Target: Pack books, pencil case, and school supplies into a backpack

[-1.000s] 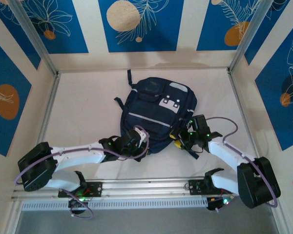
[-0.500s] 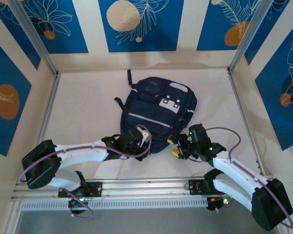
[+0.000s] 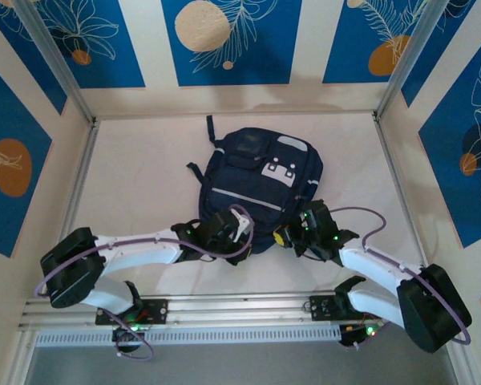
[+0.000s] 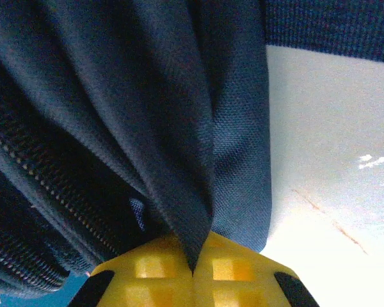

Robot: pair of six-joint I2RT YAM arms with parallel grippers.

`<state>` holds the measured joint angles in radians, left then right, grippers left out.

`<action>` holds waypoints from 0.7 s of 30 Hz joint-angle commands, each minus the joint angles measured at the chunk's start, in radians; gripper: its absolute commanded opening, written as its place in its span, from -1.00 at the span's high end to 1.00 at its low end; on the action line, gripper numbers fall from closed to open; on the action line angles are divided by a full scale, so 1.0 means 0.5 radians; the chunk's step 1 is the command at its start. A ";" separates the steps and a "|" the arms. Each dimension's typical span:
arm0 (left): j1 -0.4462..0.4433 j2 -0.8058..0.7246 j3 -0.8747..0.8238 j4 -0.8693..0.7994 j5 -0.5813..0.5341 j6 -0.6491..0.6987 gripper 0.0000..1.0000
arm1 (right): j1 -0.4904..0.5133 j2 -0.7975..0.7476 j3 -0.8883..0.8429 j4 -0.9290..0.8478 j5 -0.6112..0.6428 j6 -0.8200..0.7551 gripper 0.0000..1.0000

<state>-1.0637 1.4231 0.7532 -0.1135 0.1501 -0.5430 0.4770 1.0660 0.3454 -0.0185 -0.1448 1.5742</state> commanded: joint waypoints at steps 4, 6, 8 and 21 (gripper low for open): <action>-0.079 0.007 0.130 0.049 0.224 0.059 1.00 | -0.245 -0.034 0.120 -0.110 -0.080 -0.232 1.00; -0.080 0.019 0.157 0.035 0.227 0.071 1.00 | -0.334 -0.009 0.162 -0.141 -0.138 -0.320 1.00; -0.079 0.039 0.180 0.026 0.223 0.074 1.00 | -0.407 0.039 0.216 -0.167 -0.195 -0.396 1.00; -0.079 0.331 0.444 0.094 0.297 -0.012 1.00 | -0.402 -0.177 0.412 -0.795 -0.188 -0.637 0.10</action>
<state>-1.0740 1.5658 0.9173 -0.1059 0.2058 -0.5449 0.2565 1.0420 0.5198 -0.3473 -0.2680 1.2694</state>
